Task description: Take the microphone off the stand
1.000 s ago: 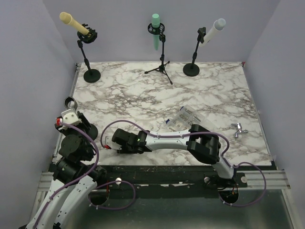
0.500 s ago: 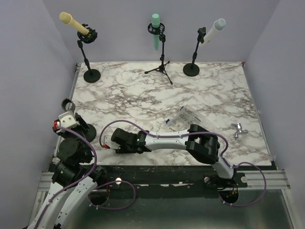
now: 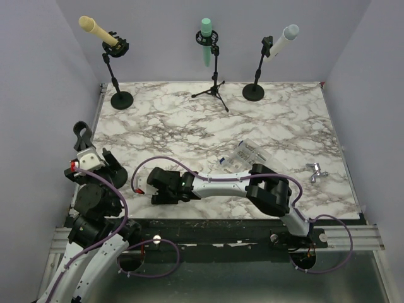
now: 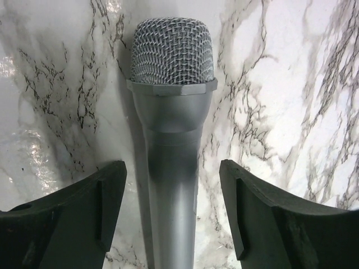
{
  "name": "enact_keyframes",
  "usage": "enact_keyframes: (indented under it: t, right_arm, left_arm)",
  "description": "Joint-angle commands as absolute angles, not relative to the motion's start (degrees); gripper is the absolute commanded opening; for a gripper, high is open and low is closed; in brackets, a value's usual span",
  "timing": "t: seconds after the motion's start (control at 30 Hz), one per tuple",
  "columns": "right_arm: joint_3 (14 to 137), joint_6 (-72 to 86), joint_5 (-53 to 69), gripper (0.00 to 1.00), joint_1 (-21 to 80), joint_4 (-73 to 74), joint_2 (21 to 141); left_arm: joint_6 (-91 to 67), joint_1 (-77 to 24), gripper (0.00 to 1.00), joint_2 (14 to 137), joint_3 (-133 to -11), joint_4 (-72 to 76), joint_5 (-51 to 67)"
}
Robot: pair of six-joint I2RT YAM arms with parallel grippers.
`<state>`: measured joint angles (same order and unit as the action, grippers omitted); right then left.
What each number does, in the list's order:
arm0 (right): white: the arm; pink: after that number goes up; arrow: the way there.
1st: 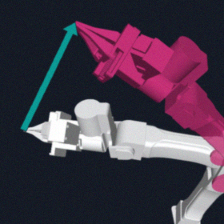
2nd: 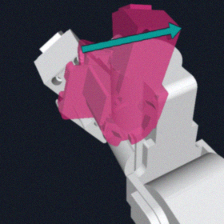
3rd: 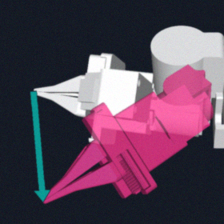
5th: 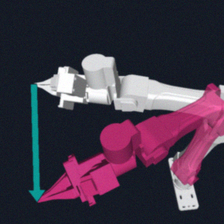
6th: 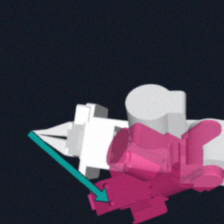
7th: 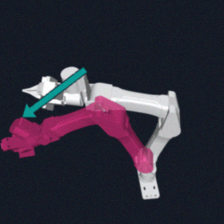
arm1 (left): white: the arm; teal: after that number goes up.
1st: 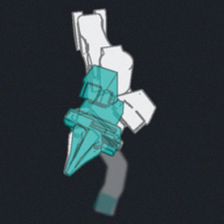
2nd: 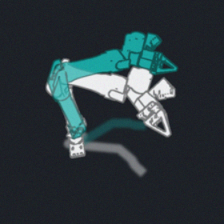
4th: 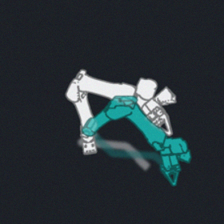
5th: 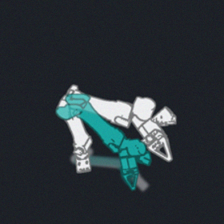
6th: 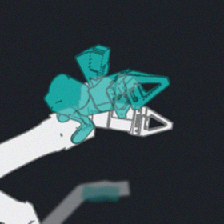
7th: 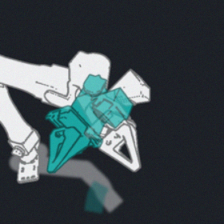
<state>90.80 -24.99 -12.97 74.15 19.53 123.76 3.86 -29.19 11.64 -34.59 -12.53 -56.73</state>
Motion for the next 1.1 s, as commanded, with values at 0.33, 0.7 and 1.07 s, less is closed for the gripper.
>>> enact_keyframes:
  t: [0.33,0.7,1.07]
  right_arm:
    - [90.2,-22.8,-8.7,0.95,74.4,19.6,123.4]
    - [89.8,-20.9,-8.9,0.99,74.3,18.3,119.1]
    - [90.1,-17.0,-5.5,1.00,73.9,17.7,111.2]
  left_arm:
    - [3.3,-28.7,0.93,10.6,-35.5,-13.8,-53.1]
    - [3.5,-28.6,0.96,10.8,-35.3,-13.5,-53.2]
    - [-2.6,-28.6,0.99,13.7,-43.3,-25.1,-49.2]
